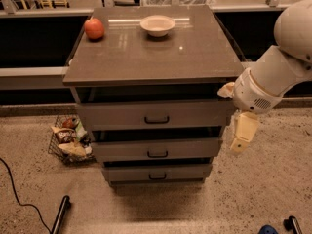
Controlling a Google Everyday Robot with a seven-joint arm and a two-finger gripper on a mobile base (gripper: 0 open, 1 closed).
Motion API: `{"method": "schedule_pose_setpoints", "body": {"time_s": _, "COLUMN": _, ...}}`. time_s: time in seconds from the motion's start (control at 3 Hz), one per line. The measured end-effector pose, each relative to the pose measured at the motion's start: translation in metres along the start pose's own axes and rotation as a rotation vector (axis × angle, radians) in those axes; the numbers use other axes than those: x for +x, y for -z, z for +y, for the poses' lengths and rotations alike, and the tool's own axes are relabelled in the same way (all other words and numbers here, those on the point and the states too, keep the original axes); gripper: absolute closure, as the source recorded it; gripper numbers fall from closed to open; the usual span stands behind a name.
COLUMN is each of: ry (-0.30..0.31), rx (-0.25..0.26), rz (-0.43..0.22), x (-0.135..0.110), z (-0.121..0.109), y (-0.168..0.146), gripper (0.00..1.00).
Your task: Open top drawer
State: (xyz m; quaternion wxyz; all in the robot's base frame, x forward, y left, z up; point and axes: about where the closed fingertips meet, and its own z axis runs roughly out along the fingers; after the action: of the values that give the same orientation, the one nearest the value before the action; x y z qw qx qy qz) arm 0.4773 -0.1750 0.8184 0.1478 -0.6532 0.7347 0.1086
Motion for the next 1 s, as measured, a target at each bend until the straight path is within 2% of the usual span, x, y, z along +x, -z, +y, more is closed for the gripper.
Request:
{"method": "schedule_pose_setpoints", "body": {"time_s": 0.33, "ry": 0.07, "rx": -0.007, "rz": 0.029, "x": 0.003, "z": -0.009, "y": -0.028, "gripper": 0.0}}
{"method": "schedule_pose_setpoints", "body": {"time_s": 0.67, "ry": 0.216, "rx": -0.005, "rz": 0.049, "x": 0.009, "z": -0.032, "y": -0.075, "gripper": 0.0}}
{"method": "schedule_pose_setpoints", "body": {"time_s": 1.0, "ry": 0.333, "rx": 0.027, "rz": 0.061, "x": 0.013, "z": -0.061, "y": -0.113, "gripper": 0.0}}
